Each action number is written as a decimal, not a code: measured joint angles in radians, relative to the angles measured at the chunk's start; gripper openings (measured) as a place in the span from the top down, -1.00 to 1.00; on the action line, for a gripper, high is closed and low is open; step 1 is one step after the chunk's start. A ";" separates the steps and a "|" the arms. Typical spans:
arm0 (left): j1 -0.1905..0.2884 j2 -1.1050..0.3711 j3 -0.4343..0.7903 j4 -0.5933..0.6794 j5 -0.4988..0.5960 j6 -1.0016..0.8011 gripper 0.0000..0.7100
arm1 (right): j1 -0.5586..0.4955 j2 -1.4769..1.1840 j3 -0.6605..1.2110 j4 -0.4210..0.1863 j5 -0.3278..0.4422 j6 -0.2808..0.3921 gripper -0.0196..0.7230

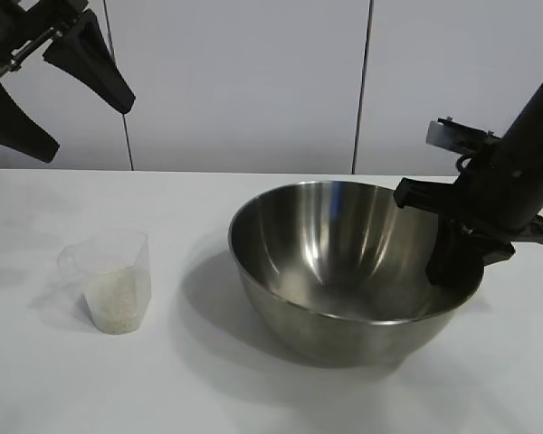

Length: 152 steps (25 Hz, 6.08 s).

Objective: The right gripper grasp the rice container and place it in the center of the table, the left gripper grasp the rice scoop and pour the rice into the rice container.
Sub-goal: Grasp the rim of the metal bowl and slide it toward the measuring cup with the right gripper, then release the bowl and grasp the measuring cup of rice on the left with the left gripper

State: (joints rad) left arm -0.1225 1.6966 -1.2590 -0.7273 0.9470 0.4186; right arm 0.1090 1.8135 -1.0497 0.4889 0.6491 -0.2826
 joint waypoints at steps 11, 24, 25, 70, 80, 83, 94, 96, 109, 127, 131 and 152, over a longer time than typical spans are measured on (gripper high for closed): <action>0.000 0.000 0.000 0.000 0.000 0.000 -0.96 | 0.157 -0.039 0.000 0.032 -0.045 0.002 0.92; 0.000 0.000 0.000 0.000 -0.002 0.000 -0.96 | 0.242 0.072 -0.055 -0.195 -0.084 0.193 0.92; 0.000 0.000 0.000 0.000 -0.002 0.000 -0.96 | 0.242 0.072 -0.056 -0.200 -0.088 0.196 0.92; 0.000 0.000 0.000 0.000 -0.008 0.000 -0.96 | -0.215 -1.038 -0.048 -0.433 0.544 0.256 -0.81; 0.000 0.000 0.000 0.000 -0.008 0.000 -0.96 | -0.215 -1.694 0.357 -0.499 0.604 0.271 -0.74; 0.000 0.000 0.000 0.000 -0.009 0.000 -0.96 | -0.215 -1.809 0.446 -0.498 0.608 0.271 -0.73; 0.000 0.000 0.000 0.000 -0.013 0.000 -0.96 | -0.209 -1.832 0.535 -0.479 0.577 0.255 -0.73; 0.000 0.000 0.000 0.000 -0.013 0.000 -0.96 | -0.209 -1.832 0.538 -0.478 0.564 0.255 -0.73; 0.000 0.000 0.000 0.000 -0.044 0.000 -0.96 | -0.209 -1.832 0.581 -0.478 0.446 0.255 -0.73; 0.000 -0.037 -0.038 0.038 -0.068 0.067 -0.96 | -0.209 -1.832 0.581 -0.478 0.437 0.255 -0.73; 0.000 -0.224 0.088 -0.008 -0.313 0.237 -0.96 | -0.209 -1.832 0.581 -0.478 0.436 0.255 -0.73; -0.003 -0.420 0.551 -0.979 -0.732 1.493 -0.95 | -0.209 -1.832 0.581 -0.478 0.435 0.255 -0.73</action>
State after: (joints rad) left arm -0.1258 1.2767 -0.7081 -1.7065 0.2150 1.9112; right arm -0.1003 -0.0185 -0.4682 0.0111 1.0843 -0.0272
